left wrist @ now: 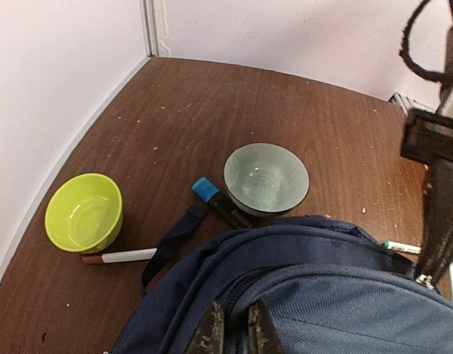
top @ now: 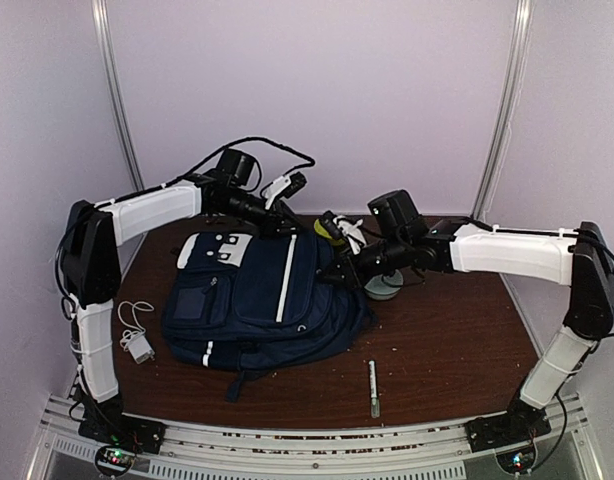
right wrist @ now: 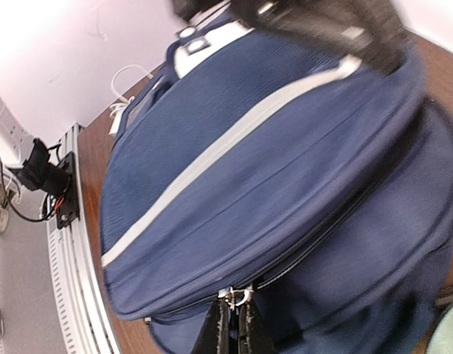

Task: Pack the student bag

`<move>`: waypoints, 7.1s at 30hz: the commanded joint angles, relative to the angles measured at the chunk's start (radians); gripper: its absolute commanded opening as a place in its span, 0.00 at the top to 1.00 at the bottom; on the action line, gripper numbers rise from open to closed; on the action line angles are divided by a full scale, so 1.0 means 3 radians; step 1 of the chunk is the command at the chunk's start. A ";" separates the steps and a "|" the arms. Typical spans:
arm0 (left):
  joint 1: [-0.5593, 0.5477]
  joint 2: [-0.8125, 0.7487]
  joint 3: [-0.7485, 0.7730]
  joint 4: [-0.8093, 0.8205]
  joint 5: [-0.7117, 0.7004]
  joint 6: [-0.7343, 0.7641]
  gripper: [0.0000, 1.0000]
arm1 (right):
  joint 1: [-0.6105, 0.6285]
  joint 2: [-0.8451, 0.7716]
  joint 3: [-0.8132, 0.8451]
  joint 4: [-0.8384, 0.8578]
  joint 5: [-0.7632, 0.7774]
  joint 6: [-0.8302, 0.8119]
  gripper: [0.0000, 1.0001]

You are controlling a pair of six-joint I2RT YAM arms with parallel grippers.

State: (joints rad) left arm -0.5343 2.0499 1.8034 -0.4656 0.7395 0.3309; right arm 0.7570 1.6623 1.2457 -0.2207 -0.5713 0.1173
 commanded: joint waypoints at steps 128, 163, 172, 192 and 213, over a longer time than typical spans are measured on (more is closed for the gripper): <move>-0.1430 -0.1326 -0.1289 -0.0463 -0.4462 -0.1245 0.76 | 0.0060 0.0515 -0.0127 0.1136 0.0327 0.2085 1.00; -0.0902 -0.2550 -0.1951 -0.0013 -0.4616 -0.1126 1.00 | 0.0007 -0.0438 0.0019 -0.0772 0.1760 0.0885 0.59; -0.0629 -0.2978 -0.2232 0.0043 -0.4689 -0.0989 1.00 | -0.0048 0.0448 0.0916 -0.1098 0.2163 0.0866 0.69; -0.0627 -0.2943 -0.2379 0.0304 -0.4135 -0.0933 1.00 | -0.0361 0.2888 0.3840 -0.2137 0.2276 0.0093 0.34; -0.0622 -0.2471 -0.2049 0.0289 -0.4060 -0.0726 1.00 | -0.0453 0.2891 0.3516 -0.2421 0.2453 0.0235 0.34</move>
State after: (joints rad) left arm -0.7338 1.3029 1.1526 -0.4973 -0.4801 0.0925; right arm 0.6281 2.5805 2.3688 -0.8810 0.1020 0.1680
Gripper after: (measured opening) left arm 0.025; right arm 0.688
